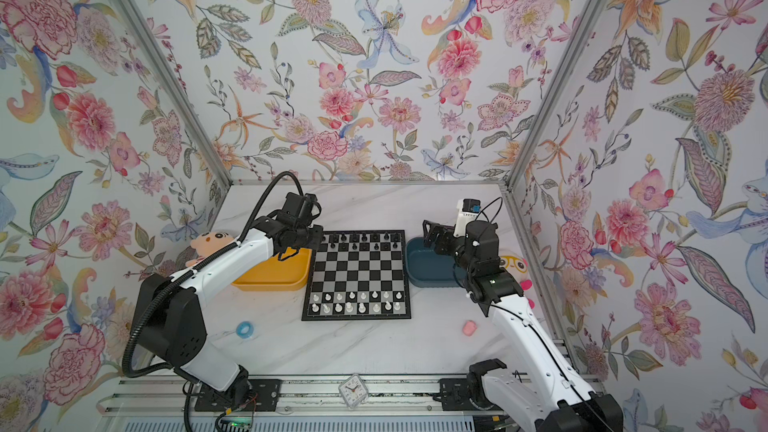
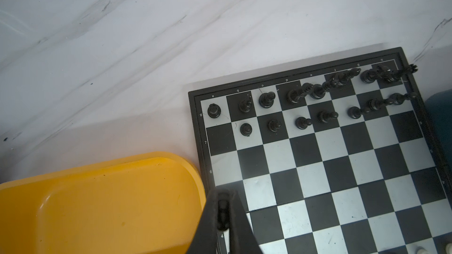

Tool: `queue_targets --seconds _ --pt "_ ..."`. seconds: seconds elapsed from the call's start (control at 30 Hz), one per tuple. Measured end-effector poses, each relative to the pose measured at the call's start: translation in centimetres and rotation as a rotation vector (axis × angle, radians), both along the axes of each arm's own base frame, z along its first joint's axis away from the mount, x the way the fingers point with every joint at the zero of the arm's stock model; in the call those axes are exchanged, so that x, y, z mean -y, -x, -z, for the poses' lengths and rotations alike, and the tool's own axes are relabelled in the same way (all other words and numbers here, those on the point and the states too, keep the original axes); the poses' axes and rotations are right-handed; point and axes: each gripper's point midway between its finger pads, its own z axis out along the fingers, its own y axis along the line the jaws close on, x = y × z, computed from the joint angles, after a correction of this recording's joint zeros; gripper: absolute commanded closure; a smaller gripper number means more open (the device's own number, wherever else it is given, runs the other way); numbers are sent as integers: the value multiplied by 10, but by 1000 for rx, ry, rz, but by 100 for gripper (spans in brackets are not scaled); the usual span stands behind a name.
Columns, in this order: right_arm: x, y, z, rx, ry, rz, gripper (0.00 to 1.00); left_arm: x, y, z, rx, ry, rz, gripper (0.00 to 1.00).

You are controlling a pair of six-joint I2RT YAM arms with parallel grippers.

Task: Set up the chess pieces on the board
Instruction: 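Carry the black pawn over the board's farthest corner with the left gripper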

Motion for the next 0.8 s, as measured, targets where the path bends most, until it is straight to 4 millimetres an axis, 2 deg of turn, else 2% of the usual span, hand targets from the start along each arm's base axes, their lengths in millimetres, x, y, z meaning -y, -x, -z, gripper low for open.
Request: queue_targets --seconds 0.17,0.6,0.8 --pt "0 0 1 -2 -1 -2 1 4 0 6 -11 2 3 99" --pt "-3 -5 14 -42 6 -11 1 9 -7 41 -71 -20 8 99" --pt "-4 -6 18 -54 6 -15 1 11 -11 51 -81 -25 8 99"
